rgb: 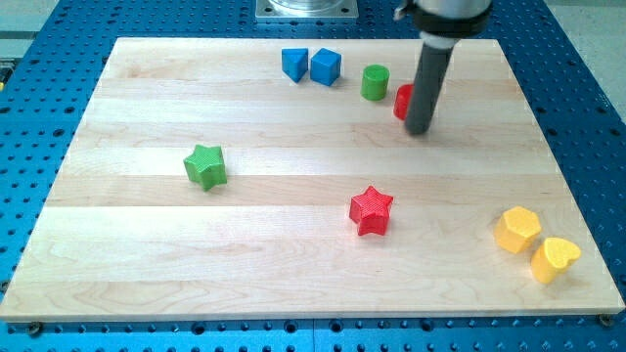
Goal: Push the red circle to the top right corner
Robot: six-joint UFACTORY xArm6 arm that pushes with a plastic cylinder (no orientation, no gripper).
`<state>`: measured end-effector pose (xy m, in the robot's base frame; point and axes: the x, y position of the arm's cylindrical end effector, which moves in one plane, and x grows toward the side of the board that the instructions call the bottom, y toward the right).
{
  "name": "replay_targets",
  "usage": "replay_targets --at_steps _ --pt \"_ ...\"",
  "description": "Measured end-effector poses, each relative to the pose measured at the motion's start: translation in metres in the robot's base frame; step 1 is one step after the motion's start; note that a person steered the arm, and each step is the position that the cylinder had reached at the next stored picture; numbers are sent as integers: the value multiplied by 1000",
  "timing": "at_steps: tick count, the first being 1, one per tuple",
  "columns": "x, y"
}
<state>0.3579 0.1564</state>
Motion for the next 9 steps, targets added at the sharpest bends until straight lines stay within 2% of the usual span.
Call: replay_targets --at_steps 2,3,4,5,7,8,9 --pt "-6 -57" --pt "-50 -19" --pt "-72 36" --pt "-63 20" --pt "-53 70" --pt "-60 86" --pt "-96 87"
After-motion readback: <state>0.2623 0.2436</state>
